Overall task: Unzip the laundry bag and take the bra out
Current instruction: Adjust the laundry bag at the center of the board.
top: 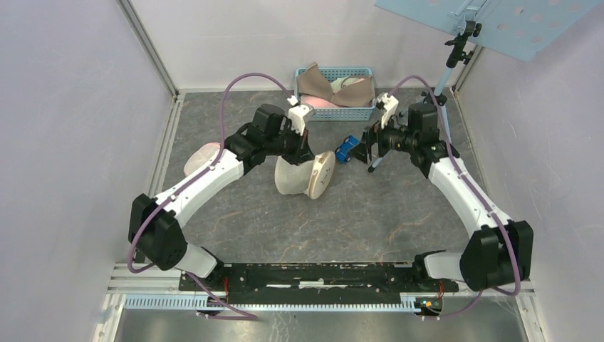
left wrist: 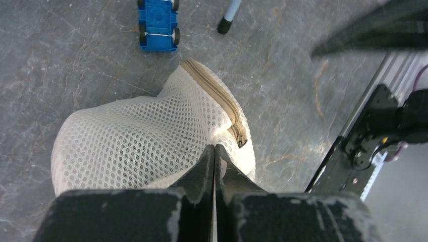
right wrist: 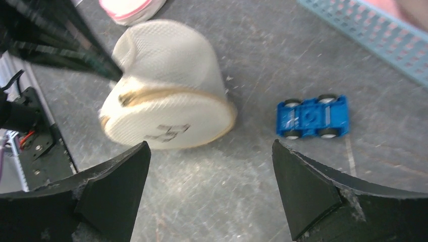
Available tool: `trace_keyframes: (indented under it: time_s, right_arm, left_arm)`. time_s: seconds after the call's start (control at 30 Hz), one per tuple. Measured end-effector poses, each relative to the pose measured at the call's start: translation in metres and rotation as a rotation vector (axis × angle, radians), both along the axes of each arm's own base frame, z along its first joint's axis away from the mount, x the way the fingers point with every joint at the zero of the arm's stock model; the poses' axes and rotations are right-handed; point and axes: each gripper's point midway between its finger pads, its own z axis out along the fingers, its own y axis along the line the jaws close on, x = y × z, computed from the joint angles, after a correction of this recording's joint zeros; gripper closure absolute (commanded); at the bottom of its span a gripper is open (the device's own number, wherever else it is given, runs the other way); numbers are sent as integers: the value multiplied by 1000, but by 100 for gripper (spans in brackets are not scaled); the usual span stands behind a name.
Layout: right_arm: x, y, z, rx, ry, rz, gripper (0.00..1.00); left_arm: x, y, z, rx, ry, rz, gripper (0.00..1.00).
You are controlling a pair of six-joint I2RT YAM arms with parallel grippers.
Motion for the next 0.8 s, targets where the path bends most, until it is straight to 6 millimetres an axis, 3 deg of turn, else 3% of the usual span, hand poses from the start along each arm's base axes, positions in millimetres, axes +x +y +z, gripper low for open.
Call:
trace_keyframes:
  time_s: [0.23,0.43,0.63,0.8]
  right_arm:
    - [-48,26,-36,13,102,63,2]
    - [-77,59,-43,9,85,113,2]
    - [-69,80,-43,8,46,78,11]
    - [-61,92,-61,-41,35,50,21]
  left_arm:
    - [22,2,-8,-101,171,170,98]
    - [32,-4,-8,-205,269,260,98]
    - [35,-10,-8,-275,330,310,98]
    - [39,-9,-9,-322,363,349,98]
